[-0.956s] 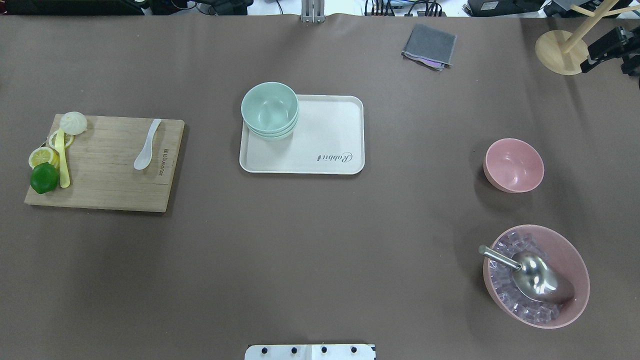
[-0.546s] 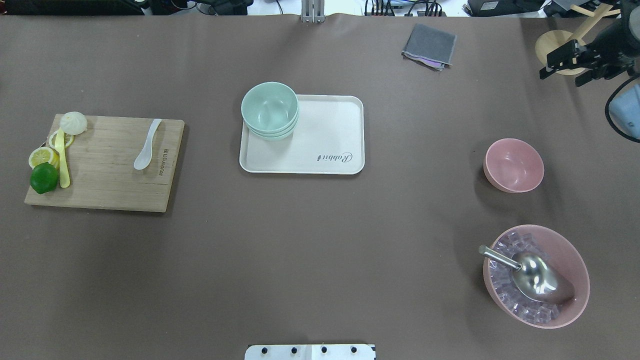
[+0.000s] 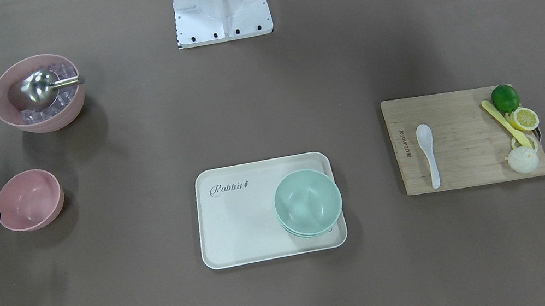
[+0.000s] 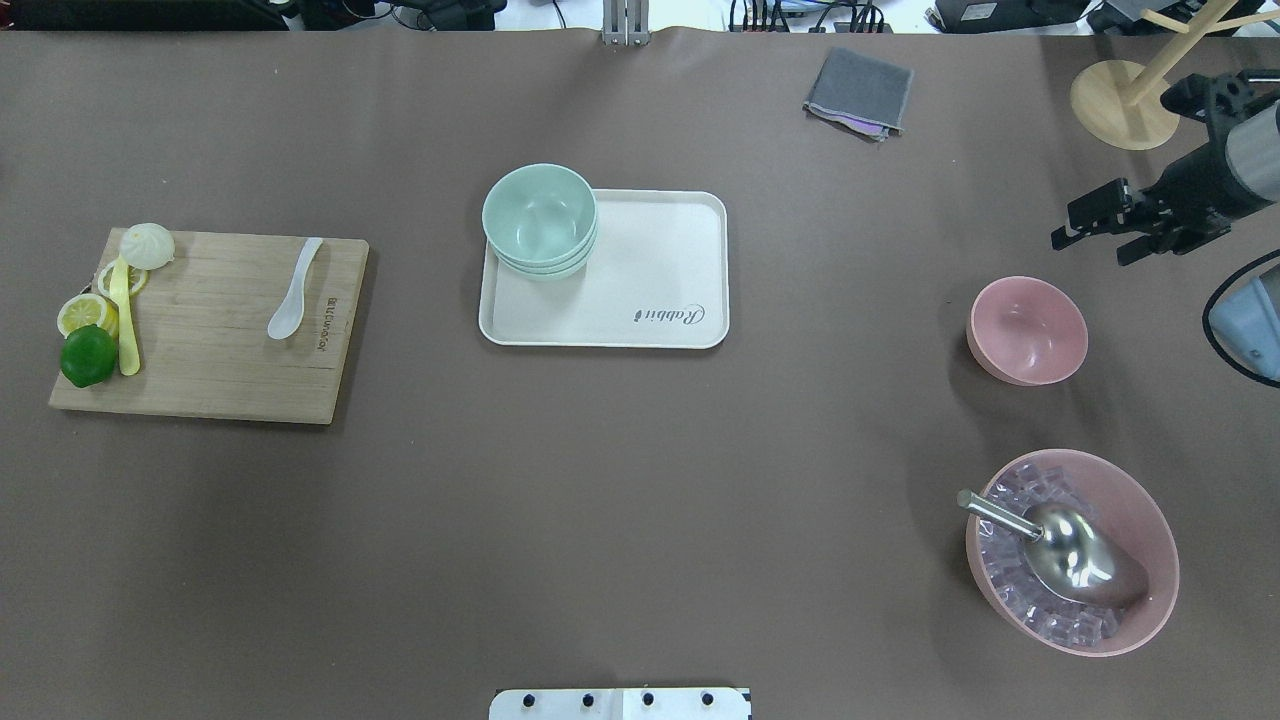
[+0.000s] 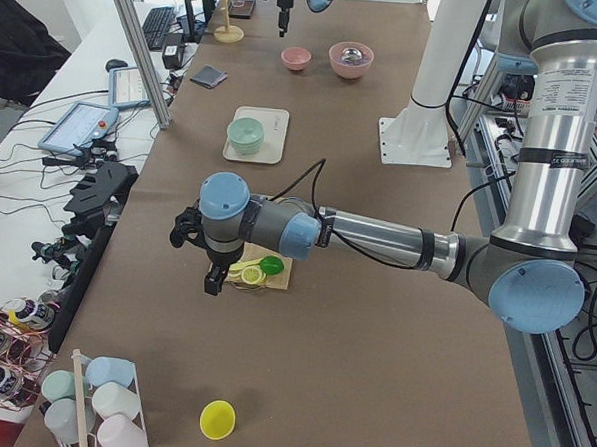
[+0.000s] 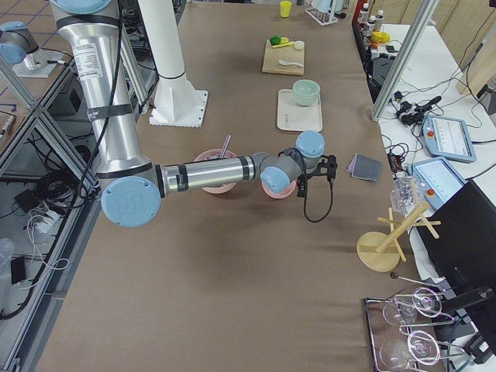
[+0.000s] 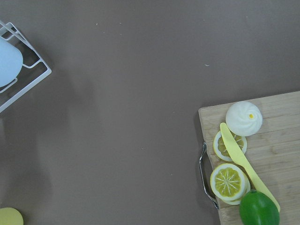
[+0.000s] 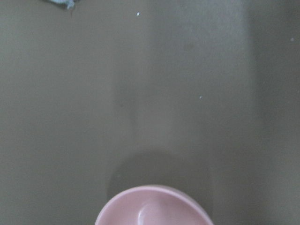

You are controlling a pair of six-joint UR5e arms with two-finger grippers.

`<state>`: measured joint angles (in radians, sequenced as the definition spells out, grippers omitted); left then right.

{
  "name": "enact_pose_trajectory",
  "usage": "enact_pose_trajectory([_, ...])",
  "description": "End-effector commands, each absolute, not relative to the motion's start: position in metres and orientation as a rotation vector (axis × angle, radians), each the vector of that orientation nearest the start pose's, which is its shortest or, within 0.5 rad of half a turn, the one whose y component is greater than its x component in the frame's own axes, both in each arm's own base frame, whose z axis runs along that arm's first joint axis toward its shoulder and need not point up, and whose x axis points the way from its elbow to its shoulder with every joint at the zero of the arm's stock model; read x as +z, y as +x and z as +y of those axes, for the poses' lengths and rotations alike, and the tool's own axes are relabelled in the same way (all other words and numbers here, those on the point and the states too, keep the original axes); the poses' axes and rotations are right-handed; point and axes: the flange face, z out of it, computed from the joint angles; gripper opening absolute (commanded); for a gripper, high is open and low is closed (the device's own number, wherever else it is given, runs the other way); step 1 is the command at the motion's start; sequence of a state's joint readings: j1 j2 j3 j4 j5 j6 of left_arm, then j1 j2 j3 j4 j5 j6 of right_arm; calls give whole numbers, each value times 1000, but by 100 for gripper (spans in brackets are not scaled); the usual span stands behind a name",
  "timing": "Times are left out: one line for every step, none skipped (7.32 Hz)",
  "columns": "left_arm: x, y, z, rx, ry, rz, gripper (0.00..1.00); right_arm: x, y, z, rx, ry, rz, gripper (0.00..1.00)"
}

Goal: Stack pink bowl on green and place spoon
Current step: 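Reach the right gripper down to the rim of the small pink bowl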

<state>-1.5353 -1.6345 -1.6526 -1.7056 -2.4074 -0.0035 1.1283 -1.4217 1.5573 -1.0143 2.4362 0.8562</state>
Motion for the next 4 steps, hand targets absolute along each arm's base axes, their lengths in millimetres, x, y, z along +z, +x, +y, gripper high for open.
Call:
enact_pose_trajectory([562,-20,-535,179,237,849,98,532,-228,-505,33,6,-1013,100])
enact_pose_trajectory([563,-14,-535,188,229,851,98,539,-225,-498,37,8,-996,100])
enact_pose_trajectory([564,-14,-536,189,228,850,98,539,-220,-492,35,7,-1000,100])
enact_pose_trajectory([564,-13,-536,191,228,851,98,548,-217,-488,36,3,-988,100])
